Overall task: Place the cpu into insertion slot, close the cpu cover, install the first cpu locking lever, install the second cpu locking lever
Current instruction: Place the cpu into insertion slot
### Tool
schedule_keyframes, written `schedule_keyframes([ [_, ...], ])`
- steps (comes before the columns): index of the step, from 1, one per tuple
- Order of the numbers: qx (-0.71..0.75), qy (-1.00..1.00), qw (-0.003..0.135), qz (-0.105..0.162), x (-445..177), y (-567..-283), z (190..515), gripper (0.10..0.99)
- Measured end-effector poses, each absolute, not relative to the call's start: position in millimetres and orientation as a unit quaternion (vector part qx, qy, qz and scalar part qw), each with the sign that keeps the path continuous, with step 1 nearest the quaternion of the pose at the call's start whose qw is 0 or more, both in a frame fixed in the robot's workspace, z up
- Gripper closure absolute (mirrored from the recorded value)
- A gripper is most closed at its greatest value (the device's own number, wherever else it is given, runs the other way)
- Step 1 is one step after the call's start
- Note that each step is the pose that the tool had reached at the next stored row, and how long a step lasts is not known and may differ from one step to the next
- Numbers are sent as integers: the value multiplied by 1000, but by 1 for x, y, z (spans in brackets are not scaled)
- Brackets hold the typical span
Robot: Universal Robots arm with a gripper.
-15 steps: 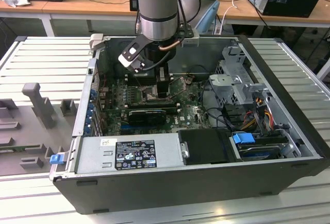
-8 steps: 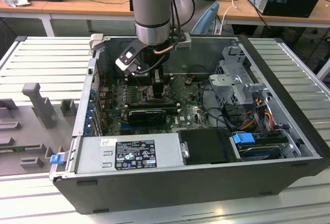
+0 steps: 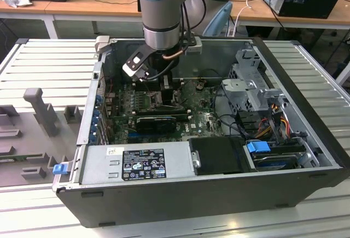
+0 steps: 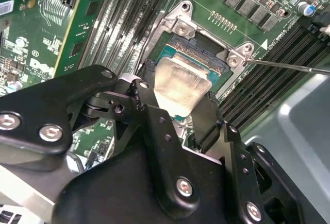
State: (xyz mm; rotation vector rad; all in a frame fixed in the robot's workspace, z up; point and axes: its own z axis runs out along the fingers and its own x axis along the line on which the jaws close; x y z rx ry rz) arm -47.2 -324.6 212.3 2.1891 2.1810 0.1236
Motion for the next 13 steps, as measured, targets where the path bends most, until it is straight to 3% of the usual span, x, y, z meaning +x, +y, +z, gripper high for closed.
schedule_keyframes([
  [13, 709, 704, 25, 40, -49, -322, 203, 561],
])
